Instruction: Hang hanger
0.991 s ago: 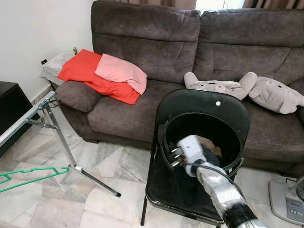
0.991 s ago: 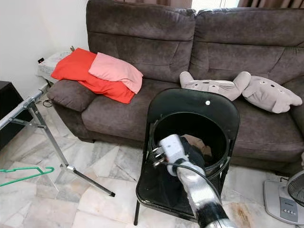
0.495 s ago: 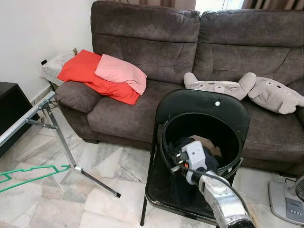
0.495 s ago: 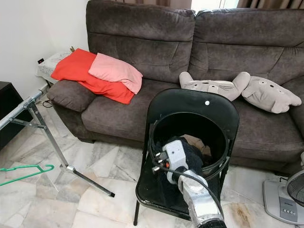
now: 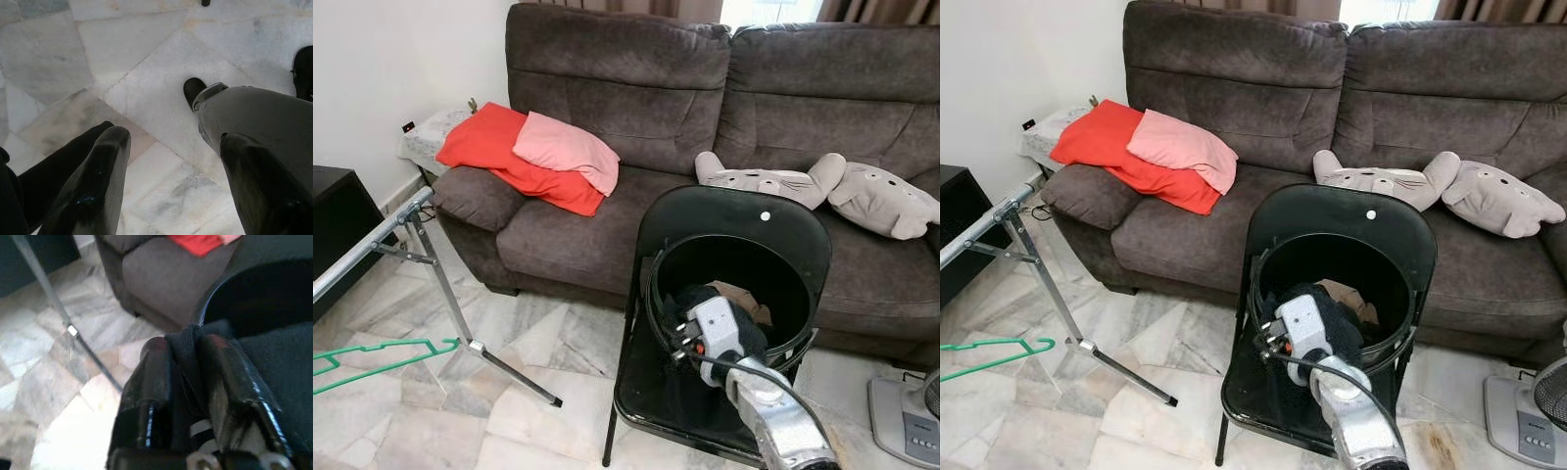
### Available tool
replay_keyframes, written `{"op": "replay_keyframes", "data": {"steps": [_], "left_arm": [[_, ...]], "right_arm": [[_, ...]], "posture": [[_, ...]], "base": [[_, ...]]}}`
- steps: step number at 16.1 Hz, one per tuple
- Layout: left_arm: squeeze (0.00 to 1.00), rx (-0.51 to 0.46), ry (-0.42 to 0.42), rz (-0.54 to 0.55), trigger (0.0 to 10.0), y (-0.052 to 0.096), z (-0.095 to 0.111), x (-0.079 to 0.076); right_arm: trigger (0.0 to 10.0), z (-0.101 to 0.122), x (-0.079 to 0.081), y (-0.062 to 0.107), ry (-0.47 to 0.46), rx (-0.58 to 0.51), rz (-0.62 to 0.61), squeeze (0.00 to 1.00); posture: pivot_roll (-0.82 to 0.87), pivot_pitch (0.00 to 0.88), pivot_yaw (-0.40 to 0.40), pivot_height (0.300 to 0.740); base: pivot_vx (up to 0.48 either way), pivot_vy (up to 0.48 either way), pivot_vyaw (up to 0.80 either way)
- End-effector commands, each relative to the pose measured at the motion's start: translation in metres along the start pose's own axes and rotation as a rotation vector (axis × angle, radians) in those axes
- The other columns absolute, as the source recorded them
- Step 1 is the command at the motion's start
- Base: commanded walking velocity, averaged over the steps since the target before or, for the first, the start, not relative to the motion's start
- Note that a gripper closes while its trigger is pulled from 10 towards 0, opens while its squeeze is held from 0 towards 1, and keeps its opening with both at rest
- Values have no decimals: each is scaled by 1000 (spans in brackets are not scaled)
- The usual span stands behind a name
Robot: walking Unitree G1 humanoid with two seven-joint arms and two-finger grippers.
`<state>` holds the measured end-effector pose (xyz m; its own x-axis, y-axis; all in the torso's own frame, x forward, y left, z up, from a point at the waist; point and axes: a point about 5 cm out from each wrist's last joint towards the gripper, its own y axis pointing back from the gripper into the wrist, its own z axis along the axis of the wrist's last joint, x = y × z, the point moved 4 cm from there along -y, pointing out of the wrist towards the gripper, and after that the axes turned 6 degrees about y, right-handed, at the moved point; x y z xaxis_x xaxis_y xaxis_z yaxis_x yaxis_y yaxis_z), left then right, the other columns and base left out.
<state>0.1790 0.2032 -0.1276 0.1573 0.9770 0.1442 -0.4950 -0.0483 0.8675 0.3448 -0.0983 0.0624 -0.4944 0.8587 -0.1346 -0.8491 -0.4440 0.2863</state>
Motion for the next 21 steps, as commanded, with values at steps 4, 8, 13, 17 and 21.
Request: {"op": "replay_keyframes", "data": {"steps": [4,8,13,17,21], "left_arm": [[0,30,0,-7,10000,1,-9,-2],[0,31,-7,-12,10000,1,-9,-3],[0,33,-6,-9,10000,1,-10,-2],[0,31,-7,-8,10000,1,-9,-1],[0,31,2,0,10000,1,-9,0]], "right_arm": [[10000,9,-5,21,-22,-40,-32,1000],[10000,11,1,30,-40,-39,-28,1000],[10000,22,7,35,-30,-67,-23,1000],[10000,45,9,49,15,-185,-44,0],[10000,66,-7,68,-43,-334,-206,0]], "posture": [[-38,34,0,740],[-42,27,2,740],[-41,24,0,740],[-43,34,0,740],[-48,34,6,740]], "base": [[0,0,0],[0,0,0],[0,0,0],[0,0,0],[0,0,0]]}}
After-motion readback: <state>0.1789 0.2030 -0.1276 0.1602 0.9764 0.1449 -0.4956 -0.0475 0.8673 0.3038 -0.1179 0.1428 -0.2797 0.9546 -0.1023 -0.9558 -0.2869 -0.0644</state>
